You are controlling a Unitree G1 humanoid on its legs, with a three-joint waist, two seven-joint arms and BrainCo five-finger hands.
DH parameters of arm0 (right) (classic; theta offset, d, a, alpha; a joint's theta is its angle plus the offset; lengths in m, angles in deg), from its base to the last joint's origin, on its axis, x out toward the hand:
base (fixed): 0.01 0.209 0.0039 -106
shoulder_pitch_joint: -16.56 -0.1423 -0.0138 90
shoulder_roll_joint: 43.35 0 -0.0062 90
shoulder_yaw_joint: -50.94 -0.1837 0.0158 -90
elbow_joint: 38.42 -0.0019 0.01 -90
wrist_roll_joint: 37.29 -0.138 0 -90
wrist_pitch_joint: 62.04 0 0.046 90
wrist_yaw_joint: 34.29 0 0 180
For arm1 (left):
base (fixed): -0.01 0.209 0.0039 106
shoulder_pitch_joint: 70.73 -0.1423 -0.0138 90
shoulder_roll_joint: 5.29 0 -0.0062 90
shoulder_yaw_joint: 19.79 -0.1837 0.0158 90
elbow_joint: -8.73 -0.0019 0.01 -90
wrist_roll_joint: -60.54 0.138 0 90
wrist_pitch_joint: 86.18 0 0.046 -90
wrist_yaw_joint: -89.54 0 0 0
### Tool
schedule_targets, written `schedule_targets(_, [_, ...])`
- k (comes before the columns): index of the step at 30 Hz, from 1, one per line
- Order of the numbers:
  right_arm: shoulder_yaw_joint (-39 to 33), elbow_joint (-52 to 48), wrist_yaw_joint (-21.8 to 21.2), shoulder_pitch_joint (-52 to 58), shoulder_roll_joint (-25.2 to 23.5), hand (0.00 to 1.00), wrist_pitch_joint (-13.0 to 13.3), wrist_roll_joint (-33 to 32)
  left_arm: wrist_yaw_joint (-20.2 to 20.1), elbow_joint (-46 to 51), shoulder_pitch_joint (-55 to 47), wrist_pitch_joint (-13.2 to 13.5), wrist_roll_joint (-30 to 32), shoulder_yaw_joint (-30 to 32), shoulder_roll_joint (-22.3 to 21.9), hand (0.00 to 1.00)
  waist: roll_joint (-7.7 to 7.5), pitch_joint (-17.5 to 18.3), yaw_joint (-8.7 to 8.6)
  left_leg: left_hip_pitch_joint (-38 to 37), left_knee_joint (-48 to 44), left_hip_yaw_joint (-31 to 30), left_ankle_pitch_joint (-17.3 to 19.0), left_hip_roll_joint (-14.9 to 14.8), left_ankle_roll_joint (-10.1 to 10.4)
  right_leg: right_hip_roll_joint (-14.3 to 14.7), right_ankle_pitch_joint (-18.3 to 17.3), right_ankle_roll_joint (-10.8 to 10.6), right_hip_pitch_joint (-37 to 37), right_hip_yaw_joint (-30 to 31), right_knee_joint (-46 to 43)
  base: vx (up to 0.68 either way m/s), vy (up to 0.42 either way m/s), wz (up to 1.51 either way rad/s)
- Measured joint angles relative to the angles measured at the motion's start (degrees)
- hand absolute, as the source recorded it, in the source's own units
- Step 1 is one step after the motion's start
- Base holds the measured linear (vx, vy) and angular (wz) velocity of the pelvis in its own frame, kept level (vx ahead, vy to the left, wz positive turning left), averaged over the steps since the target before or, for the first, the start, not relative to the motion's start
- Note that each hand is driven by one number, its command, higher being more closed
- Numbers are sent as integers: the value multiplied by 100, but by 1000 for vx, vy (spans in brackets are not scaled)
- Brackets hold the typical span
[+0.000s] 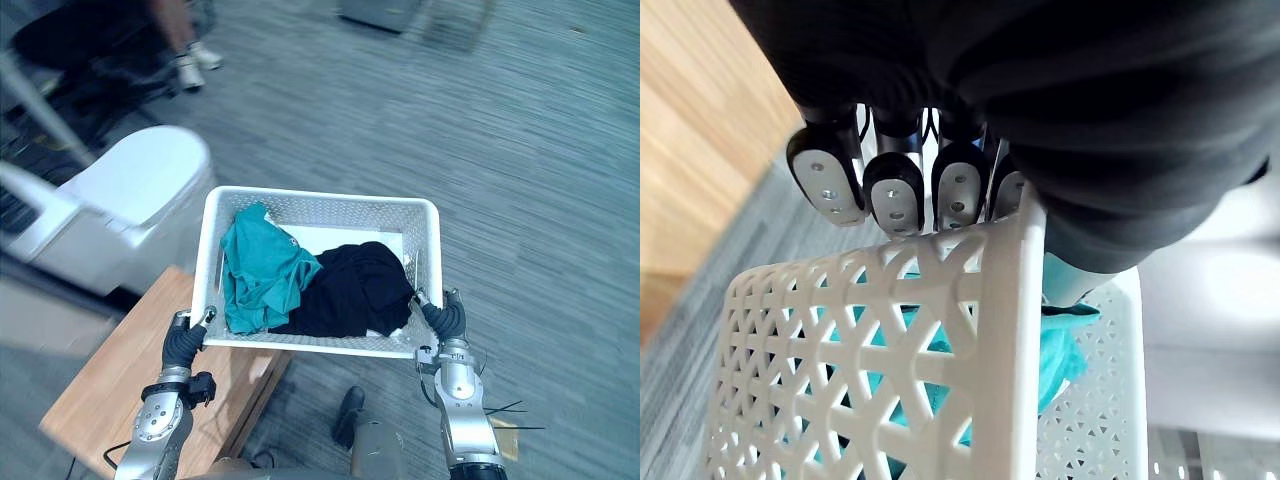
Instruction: Pick up the laundry basket with both hands and put the clothes into the washing machine.
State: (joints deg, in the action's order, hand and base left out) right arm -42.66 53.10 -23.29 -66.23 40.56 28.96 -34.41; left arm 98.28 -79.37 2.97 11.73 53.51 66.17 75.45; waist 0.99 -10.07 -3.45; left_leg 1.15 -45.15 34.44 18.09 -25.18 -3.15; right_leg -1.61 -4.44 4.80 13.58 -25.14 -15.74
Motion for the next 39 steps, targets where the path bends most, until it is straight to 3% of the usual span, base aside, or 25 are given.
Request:
schedule_targets(1, [23, -7, 0, -56, 13, 100, -16, 2, 0, -22, -14, 1, -2, 26, -16, 100, -27, -18, 116, 109, -166, -478, 148, 295, 80, 128, -13, 47, -27, 231, 33, 175, -191, -133])
schedule_targets(3, [219, -8, -79, -98, 234, 100, -34, 14, 9, -106, -316, -2, -6, 125, -281, 100, 20, -75, 498, 449, -192, -1734, 490, 1605, 66, 508, -1, 120, -472, 1068, 348, 187, -107, -188])
schedule_targets(6, [318, -11, -122, -60, 296, 100, -38, 21, 2, -86, -656, 20, -5, 118, -332, 100, -5, -90, 603, 1202, 574, -2374, 454, 2345, 127, 537, -8, 122, -818, 1515, 707, 137, -13, -114])
schedule_targets(7, [344, -11, -122, -61, 320, 100, -38, 21, 2, -58, -693, 17, -5, 119, -355, 100, 1, -79, 632, 1554, 1255, -2597, 269, 2521, 394, 540, -15, 106, -993, 1650, 1097, 156, 0, -111])
schedule_targets(8, [369, -37, -122, -50, 337, 100, -40, 18, 3, -18, -718, 19, -4, 149, -406, 100, 119, -39, 731, 1759, 2214, -2694, 50, 2353, 624, 722, -20, -41, -1196, 1736, 1366, 222, -28, -122])
schedule_targets(9, [390, -75, -121, -47, 369, 100, -32, 17, 4, 40, -743, 27, -4, 161, -443, 100, 190, -37, 793, 1900, 2263, -2624, -276, 2204, 582, 710, -101, 57, -1130, 1777, 936, 395, 17, -108])
schedule_targets(10, [366, -69, -108, 3, 396, 100, -34, 13, -4, -42, -723, -3, -4, 142, -447, 100, 249, -32, 823, 1909, 1984, -2612, -682, 2196, 330, 710, -380, -202, -1168, 1753, 804, 468, 71, -83])
schedule_targets(11, [364, -65, -108, 21, 408, 100, -90, 17, -2, -46, -721, -33, -2, 132, -521, 100, 229, 26, 819, 1862, 2006, -2665, -845, 2216, 153, 662, -493, -238, -1187, 1778, 763, 486, 125, -61])
schedule_targets(14, [330, -44, -108, 162, 308, 100, -119, 43, -11, -94, -710, -83, -2, 142, -503, 100, -74, 74, 734, 1467, 2214, -2383, -725, 2526, -401, 177, -1184, -807, -730, 1868, -835, 516, 113, -23])
schedule_targets(16, [305, 65, -128, 182, 252, 100, -147, 122, -12, -101, -746, -156, -1, 116, -489, 100, -86, 69, 730, 1129, 2230, -2280, -530, 2586, -555, -83, -1169, -935, -349, 1704, -2180, 435, 89, -19])
schedule_targets(17, [298, 196, -130, 216, 189, 100, -147, 125, -10, -112, -753, -192, 0, 95, -430, 100, -86, 57, 706, 739, 2321, -2276, -363, 2666, -613, -401, -1205, -833, -74, 1447, -3181, 574, 96, -11])
schedule_targets(19, [297, 293, -130, 223, 122, 100, -147, 126, 6, -113, -759, -199, -2, 102, -340, 100, -60, 61, 629, 194, 2529, -2306, -181, 2693, -624, -714, -1385, -539, 157, 1144, -3772, 474, 51, 3])
schedule_targets(22, [240, 291, -143, 163, 62, 100, -137, 125, 0, -88, -674, -178, -3, 98, -242, 100, 88, 57, 526, -376, 3013, -2485, -35, 2504, -505, -757, -1427, -465, 814, 768, -2907, 586, -7, 16])
schedule_targets(23, [234, 291, -156, 145, 64, 100, -137, 121, -3, -94, -626, -184, -4, 91, -215, 100, 146, 21, 453, -572, 3204, -2536, -26, 2387, -480, -672, -1175, -507, 1042, 648, -2043, 521, -63, 33])
schedule_targets(26, [179, 291, -155, 147, 60, 100, -138, 116, -6, -217, -453, -190, 1, 60, -172, 100, 121, -57, 288, -1253, 3656, -2696, 48, 2283, -102, -538, 281, -800, 1279, 662, 645, 531, -117, 35])
schedule_targets(27, [175, 290, -155, 145, 70, 100, -138, 116, -6, -240, -442, -190, 1, 45, -168, 100, 91, -69, 257, -1430, 3700, -2743, 110, 2301, 18, -571, 444, -795, 1321, 676, 881, 654, -188, 30])
schedule_targets(28, [169, 290, -154, 199, 74, 100, -138, 118, -6, -247, -466, -192, 8, 4, -115, 100, -24, -38, 231, -1776, 3731, -2866, 255, 2342, 266, -571, 528, -653, 1320, 713, 1136, 747, -227, 23])
schedule_targets(29, [150, 290, -151, 234, 97, 100, -149, 123, -5, -354, -419, -201, 31, -28, -209, 100, 131, 17, 203, -2035, 3675, -3045, 339, 2208, 395, -502, 1389, -366, 1361, 871, 757, 784, -218, 16])
schedule_targets(31, [109, 290, -151, 192, 242, 100, -150, 126, -3, -479, -286, -227, 46, -30, -421, 100, 551, 127, 216, -1905, 3049, -3159, 199, 1786, 625, -261, 1309, -86, 1540, 661, -61, 883, -254, -6])
schedule_targets(32, [104, 289, -151, 148, 275, 100, -150, 126, 0, -493, -232, -235, 44, -24, -441, 100, 667, 137, 227, -1564, 2131, -3199, -226, 1583, 1121, -125, 969, 13, 1499, 607, -410, 768, -254, -23])
schedule_targets(33, [107, 287, -152, 147, 282, 100, -150, 126, -3, -494, -225, -238, 44, -24, -436, 100, 675, 139, 237, -1344, 1568, -3207, -634, 1529, 1256, -76, 795, 20, 1393, 609, -473, 886, -289, -28])
schedule_targets(34, [105, 280, -147, 185, 306, 100, -151, 125, -5, -497, -256, -248, 44, -34, -456, 100, 692, 125, 296, -856, 326, -3244, -1453, 1395, 1760, 27, 574, 20, 1010, 634, -389, 582, -151, -14])
schedule_targets(35, [70, 272, -122, 220, 297, 100, -151, 117, -8, -501, -252, -246, 41, -53, -469, 100, 725, 111, 284, -465, -691, -3235, -1418, 1212, 1799, 134, 551, 35, 638, 611, -208, 959, -200, -6])
schedule_targets(36, [64, 166, -105, 287, 279, 100, -151, 114, -9, -495, -283, -233, 38, -60, -468, 100, 688, -8, 297, 65, -1842, -3024, -1175, 1026, 1387, 270, 345, 31, -181, 659, 160, 635, -92, 7])
schedule_targets(39, [70, -185, -85, 441, 286, 100, -148, 114, -95, -405, -421, -94, -5, -88, -426, 100, 604, -81, 497, 1067, -2133, -2511, -577, 956, 622, 362, -125, -140, -1267, 894, 744, 542, -14, -11])
